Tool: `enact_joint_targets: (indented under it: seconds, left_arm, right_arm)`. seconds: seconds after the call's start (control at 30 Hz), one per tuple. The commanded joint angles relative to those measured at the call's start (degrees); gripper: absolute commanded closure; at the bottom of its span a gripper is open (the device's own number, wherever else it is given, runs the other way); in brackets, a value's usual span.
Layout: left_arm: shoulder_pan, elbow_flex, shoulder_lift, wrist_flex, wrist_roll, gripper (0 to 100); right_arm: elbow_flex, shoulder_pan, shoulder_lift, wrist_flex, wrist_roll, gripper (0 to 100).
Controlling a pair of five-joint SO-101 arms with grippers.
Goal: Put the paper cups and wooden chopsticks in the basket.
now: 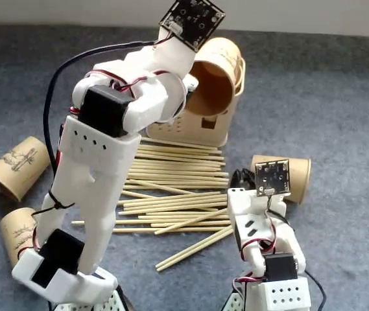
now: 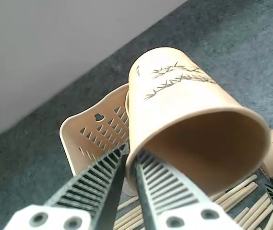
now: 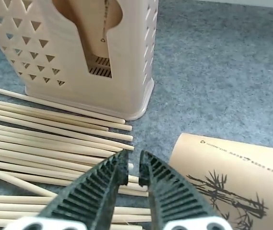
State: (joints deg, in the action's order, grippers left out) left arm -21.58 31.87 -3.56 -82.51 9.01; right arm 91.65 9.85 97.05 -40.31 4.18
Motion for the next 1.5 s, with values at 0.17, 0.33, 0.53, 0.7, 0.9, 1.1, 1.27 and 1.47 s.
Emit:
enact_joint_targets:
  seconds: [0.17, 0.33, 0.53, 0.7, 0.9, 1.1, 1.27, 1.47]
  left_arm:
    - [-0.92, 2.24, -0.22, 1.41, -0.44, 90]
    - [-0.92, 2.24, -0.22, 2.73, -0.44, 87]
    - [-0.84, 0.13, 0.40, 8.88, -0.09, 87]
    - [-0.84, -2.07, 3.21, 16.26, -0.44, 87]
    - [-0.84, -2.42, 4.88, 22.33, -0.44, 87]
    - [-0.84, -3.65, 4.62, 26.20, -0.53, 87]
    - [-0.92, -4.18, 4.97, 25.93, -0.53, 87]
    - [-0.22, -7.34, 4.97, 27.69, -0.53, 98]
  right_arm:
    - [-0.57, -0.57, 0.92, 1.54, 1.14, 94.7]
    - [-0.66, -0.57, 0.92, 1.54, 1.23, 94.7]
    - [-0.66, -0.40, 0.92, 1.54, 3.96, 94.7]
    - [-0.57, -0.31, 0.92, 1.54, 4.13, 94.7]
    - [-0.66, -0.31, 0.92, 1.54, 4.22, 94.7]
    - [-0.66, -0.31, 0.92, 1.54, 4.22, 94.7]
    - [-0.66, -0.48, 0.92, 1.54, 4.31, 94.7]
    - [-0.66, -0.48, 0.92, 1.54, 4.31, 94.7]
